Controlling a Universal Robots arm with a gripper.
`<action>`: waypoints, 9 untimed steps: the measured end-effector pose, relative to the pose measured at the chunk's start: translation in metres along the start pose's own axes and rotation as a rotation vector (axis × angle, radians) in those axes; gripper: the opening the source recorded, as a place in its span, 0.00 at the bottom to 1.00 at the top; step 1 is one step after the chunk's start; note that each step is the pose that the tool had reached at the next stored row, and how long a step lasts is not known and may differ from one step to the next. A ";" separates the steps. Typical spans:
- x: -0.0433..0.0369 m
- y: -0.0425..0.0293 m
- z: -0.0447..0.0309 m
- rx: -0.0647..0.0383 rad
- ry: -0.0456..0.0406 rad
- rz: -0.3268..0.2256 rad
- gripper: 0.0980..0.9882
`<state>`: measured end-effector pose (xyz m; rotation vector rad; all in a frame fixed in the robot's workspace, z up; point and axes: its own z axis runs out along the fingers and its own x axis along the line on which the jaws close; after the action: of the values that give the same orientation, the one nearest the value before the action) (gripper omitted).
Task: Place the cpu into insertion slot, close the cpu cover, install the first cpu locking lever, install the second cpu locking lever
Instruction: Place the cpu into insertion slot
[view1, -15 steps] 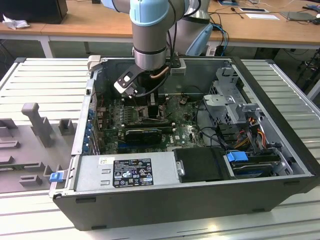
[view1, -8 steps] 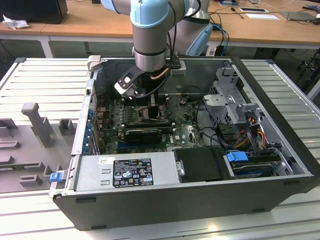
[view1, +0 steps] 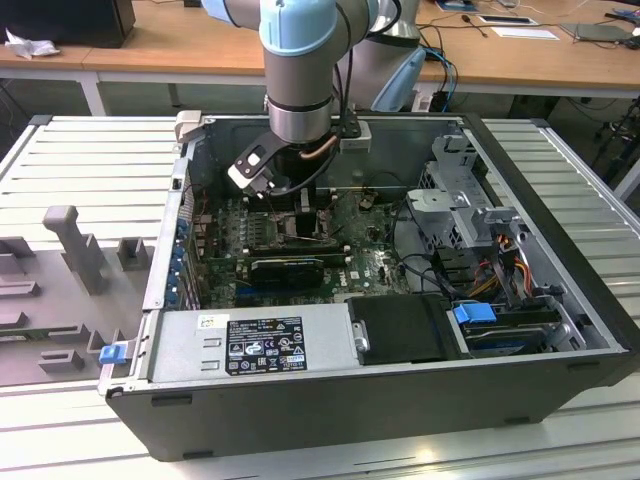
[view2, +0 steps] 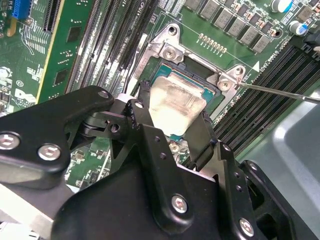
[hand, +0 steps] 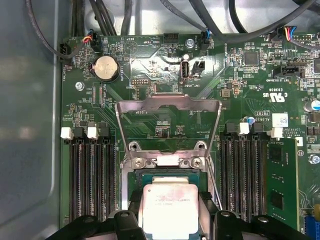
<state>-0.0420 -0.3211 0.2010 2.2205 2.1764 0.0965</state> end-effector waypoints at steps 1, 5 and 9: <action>0.0000 0.0000 0.0005 0.000 -0.0002 0.000 0.48; 0.0000 0.0000 0.0009 0.000 -0.0001 0.000 0.48; 0.0001 0.0000 0.0012 -0.001 0.0006 0.000 0.50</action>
<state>-0.0419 -0.3209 0.1998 2.2205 2.1764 0.0978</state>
